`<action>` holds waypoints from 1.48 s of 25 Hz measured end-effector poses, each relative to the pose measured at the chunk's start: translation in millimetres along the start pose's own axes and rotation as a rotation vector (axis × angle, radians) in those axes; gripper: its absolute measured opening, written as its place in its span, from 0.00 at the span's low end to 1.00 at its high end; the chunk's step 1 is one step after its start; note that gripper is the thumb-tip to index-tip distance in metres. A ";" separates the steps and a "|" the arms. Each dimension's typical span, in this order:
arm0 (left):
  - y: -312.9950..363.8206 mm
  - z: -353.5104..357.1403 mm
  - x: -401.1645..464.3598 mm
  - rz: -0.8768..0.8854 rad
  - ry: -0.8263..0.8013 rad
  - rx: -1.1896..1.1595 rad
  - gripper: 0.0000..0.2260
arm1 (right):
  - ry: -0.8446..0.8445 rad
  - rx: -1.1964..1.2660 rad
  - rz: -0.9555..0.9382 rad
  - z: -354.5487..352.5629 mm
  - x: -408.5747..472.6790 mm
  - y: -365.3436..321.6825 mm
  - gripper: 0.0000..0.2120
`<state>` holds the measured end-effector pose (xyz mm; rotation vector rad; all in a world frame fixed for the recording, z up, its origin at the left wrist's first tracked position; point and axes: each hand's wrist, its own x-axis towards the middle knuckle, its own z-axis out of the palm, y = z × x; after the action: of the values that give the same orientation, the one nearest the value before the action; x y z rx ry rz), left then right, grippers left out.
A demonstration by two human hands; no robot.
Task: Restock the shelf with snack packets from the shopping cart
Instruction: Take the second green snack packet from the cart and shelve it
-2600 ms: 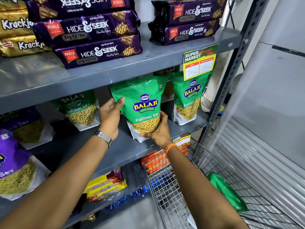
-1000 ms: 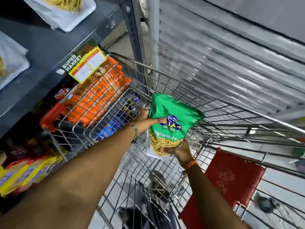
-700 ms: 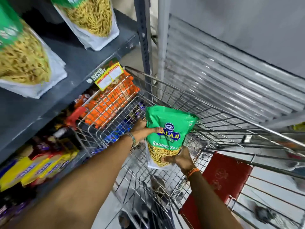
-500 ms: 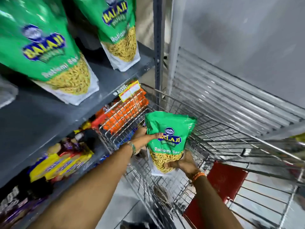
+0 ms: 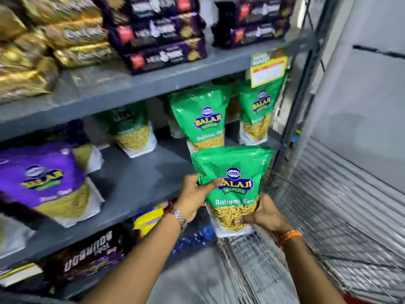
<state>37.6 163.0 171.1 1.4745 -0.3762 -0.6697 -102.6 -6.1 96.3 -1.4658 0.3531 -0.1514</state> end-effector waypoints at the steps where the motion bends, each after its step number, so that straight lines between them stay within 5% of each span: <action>1: 12.3 -15.9 -2.0 0.022 0.046 -0.008 0.09 | -0.045 -0.022 -0.022 13.9 13.6 -12.5 0.33; 5: 56.2 -83.5 -4.7 0.125 0.167 -0.025 0.08 | -0.152 -0.145 -0.122 73.6 73.9 -51.0 0.31; 14: 79.5 -178.6 11.3 0.224 0.363 -0.001 0.08 | -0.208 -0.245 -0.225 170.7 168.1 -71.3 0.42; 27: 57.3 -211.7 49.9 0.224 0.448 0.001 0.07 | -0.109 -0.378 -0.189 182.6 194.6 -52.8 0.47; 29: 54.0 -216.1 51.7 0.227 0.423 -0.017 0.10 | 0.031 -0.252 -0.211 168.6 180.5 -46.7 0.43; 33: 23.7 -217.2 47.2 0.223 0.448 0.015 0.30 | 0.853 -0.152 -0.446 135.1 155.3 -40.1 0.26; 35: -4.1 -213.0 43.3 0.188 0.480 0.047 0.39 | 1.009 -0.219 -0.376 127.4 159.9 -47.7 0.37; 37: -26.9 -205.8 43.8 0.148 0.505 0.135 0.38 | 0.908 -0.306 -0.211 122.3 170.7 -54.0 0.55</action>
<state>192.9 298.1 119.9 1.6643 -0.1365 -0.1419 103.4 50.2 133.4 -1.6677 0.9836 -0.9833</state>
